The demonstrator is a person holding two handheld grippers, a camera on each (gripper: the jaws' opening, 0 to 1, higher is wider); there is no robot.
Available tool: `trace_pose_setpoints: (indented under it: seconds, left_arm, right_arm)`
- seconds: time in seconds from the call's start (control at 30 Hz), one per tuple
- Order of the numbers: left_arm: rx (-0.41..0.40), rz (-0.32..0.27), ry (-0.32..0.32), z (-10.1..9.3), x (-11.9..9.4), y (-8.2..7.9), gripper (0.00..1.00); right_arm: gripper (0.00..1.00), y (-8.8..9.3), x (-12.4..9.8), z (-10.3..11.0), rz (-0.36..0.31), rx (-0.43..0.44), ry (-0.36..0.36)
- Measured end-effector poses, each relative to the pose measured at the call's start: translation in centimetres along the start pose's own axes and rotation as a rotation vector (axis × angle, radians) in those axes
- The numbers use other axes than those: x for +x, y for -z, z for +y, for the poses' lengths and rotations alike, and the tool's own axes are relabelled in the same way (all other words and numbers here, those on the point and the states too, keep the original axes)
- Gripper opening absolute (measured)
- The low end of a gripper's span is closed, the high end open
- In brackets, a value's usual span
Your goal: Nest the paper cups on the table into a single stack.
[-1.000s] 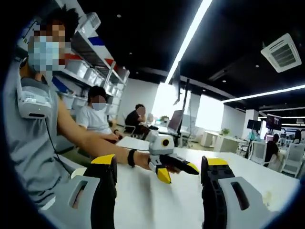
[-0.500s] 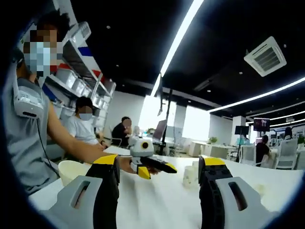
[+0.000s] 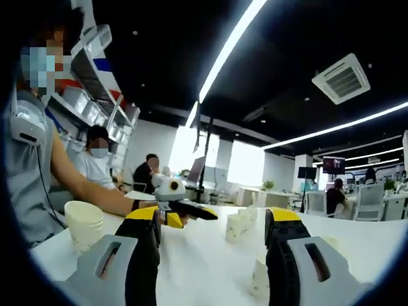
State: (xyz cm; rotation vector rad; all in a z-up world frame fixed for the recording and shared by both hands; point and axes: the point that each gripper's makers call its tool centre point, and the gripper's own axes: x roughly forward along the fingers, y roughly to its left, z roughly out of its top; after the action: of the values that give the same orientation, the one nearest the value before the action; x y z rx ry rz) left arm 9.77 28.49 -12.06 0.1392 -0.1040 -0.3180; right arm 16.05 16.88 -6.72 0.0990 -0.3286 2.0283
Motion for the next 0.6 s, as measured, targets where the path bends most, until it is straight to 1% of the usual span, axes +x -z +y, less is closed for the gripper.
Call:
trace_pose_setpoints:
  seconds: [0.1,0.13,0.2,0.27,0.37,0.43,0.47,0.5,0.6]
  left_arm:
    - [-0.002,-0.002,0.001,-0.1,0.0,-0.1,0.55]
    - [0.001,-0.002,-0.005,-0.1,-0.1,-0.2,0.55]
    - [0.004,-0.007,-0.01,-0.1,-0.1,-0.5,0.55]
    - [0.005,-0.014,-0.017,0.1,-0.4,-0.7,0.54]
    - [0.008,-0.019,-0.027,0.1,-0.5,-0.9,0.54]
    - [0.008,-0.027,-0.04,0.4,-0.8,-1.0,0.54]
    - [0.006,-0.026,-0.045,0.6,-0.8,-0.9,0.54]
    - [0.007,-0.023,-0.052,0.9,-0.9,-0.8,0.54]
    - [0.004,-0.022,-0.065,1.7,-1.1,-0.5,0.53]
  right_arm:
    - [0.64,-0.2,-0.2,-0.5,-0.007,-0.012,0.034]
    - [0.62,-0.9,-0.4,-0.5,-0.039,-0.031,0.048]
    - [0.61,-1.6,-0.6,-0.4,-0.063,-0.042,0.057]
    - [0.62,-2.2,-0.6,0.0,-0.081,-0.049,0.051]
    - [0.63,-2.6,-0.4,0.3,-0.094,-0.062,0.043]
    - [0.64,-2.7,-0.2,0.4,-0.097,-0.056,0.034]
    - [0.64,-2.5,-0.1,-0.3,-0.099,-0.051,0.03]
    - [0.65,-2.3,0.1,-0.4,-0.095,-0.046,0.027]
    - [0.67,-1.3,0.8,-0.3,-0.061,-0.042,0.011]
